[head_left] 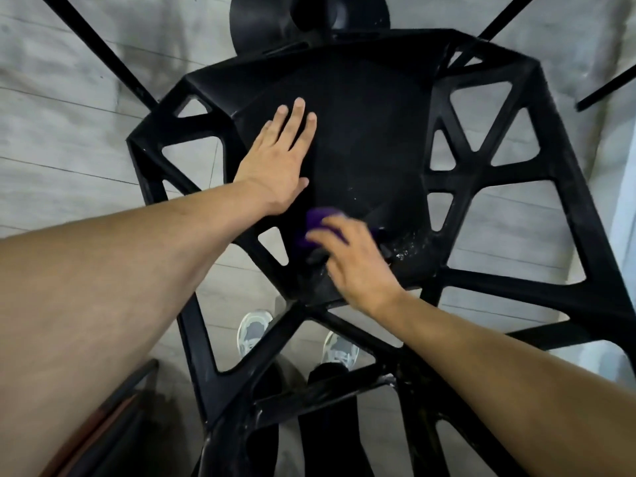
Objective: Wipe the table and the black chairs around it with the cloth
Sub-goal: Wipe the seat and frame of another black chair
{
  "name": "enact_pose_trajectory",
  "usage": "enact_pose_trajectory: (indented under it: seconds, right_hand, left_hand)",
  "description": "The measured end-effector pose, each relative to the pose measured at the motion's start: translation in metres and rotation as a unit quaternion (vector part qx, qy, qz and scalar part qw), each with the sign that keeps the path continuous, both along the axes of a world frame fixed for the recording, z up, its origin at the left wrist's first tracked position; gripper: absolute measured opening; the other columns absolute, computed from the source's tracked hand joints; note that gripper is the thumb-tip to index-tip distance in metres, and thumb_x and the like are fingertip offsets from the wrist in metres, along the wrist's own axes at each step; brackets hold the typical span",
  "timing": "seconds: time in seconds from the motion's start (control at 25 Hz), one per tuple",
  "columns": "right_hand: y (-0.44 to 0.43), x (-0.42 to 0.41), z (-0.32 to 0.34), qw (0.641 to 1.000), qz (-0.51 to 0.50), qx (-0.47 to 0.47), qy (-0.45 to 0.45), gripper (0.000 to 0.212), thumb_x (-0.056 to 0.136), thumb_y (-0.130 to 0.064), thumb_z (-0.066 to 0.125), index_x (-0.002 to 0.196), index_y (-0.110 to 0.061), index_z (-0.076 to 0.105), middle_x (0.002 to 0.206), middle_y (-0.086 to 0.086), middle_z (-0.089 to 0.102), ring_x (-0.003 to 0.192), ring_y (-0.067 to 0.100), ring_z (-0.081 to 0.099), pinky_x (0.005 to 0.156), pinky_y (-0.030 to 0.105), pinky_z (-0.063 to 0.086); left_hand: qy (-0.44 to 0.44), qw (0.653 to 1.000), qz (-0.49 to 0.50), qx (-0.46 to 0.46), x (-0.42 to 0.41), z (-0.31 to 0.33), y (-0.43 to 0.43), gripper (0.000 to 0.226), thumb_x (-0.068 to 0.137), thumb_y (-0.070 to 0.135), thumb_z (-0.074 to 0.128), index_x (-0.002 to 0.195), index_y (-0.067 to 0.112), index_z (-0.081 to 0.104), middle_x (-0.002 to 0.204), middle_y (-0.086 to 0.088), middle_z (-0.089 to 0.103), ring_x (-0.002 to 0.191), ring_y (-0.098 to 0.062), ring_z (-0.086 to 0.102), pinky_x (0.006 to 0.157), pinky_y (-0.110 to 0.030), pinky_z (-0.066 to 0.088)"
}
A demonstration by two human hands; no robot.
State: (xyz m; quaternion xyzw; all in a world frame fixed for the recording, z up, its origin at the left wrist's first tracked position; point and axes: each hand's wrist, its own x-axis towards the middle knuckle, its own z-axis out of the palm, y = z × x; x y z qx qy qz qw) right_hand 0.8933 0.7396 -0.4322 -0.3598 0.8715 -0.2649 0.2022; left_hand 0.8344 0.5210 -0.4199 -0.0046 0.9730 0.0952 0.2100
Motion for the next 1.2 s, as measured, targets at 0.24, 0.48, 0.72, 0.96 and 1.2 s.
enact_pose_trajectory:
  seconds: [0.24,0.48,0.72,0.96,1.2]
  right_hand:
    - [0.038,-0.027,0.020,0.951,0.301,0.060,-0.045,0.043,0.082,-0.009,0.065,0.122,-0.022,0.067,0.137,0.005,0.053,0.129,0.027,0.045,0.115,0.042,0.033]
    - [0.089,-0.064,0.042,0.936,0.330,0.123,-0.004,0.032,0.081,-0.010,0.072,0.111,-0.022,0.071,0.130,0.005,0.060,0.122,0.027,0.054,0.108,0.037,0.039]
    - [0.118,-0.088,0.044,0.960,0.230,0.139,0.074,0.039,0.077,-0.012,0.068,0.115,-0.021,0.068,0.125,0.010,0.059,0.109,0.035,0.056,0.094,0.051,0.050]
    - [0.059,-0.082,0.015,0.985,-0.102,0.117,0.078,0.048,0.085,-0.011,0.061,0.133,-0.015,0.060,0.135,0.017,0.051,0.121,0.040,0.047,0.105,0.053,0.040]
    - [-0.027,-0.068,0.001,0.989,-0.080,0.067,0.108,0.053,0.071,-0.012,0.065,0.124,-0.015,0.067,0.130,0.017,0.058,0.117,0.040,0.054,0.099,0.051,0.044]
  left_hand:
    - [-0.023,0.999,0.044,-0.011,0.000,0.009,0.012,0.105,0.096,0.048,0.062,0.161,0.016,-0.015,0.167,-0.008,-0.026,0.156,-0.029,-0.016,0.128,-0.042,0.000]
    - [-0.023,0.999,0.045,-0.015,-0.002,0.009,0.017,0.112,0.092,0.050,0.067,0.160,0.016,-0.015,0.167,-0.009,-0.025,0.156,-0.030,-0.015,0.129,-0.044,0.002]
    - [-0.012,0.999,0.047,-0.009,-0.002,0.007,0.017,0.112,0.091,0.049,0.068,0.160,0.017,-0.015,0.167,-0.008,-0.025,0.156,-0.029,-0.016,0.129,-0.042,0.000]
    - [-0.022,0.998,0.053,-0.015,-0.003,0.010,0.022,0.111,0.093,0.045,0.068,0.160,0.015,-0.016,0.166,-0.009,-0.027,0.156,-0.031,-0.017,0.128,-0.042,-0.002]
    - [-0.009,0.999,0.038,-0.020,-0.002,0.002,0.019,0.111,0.091,0.031,0.071,0.161,0.016,-0.014,0.167,-0.010,-0.024,0.156,-0.031,-0.014,0.128,-0.043,0.000]
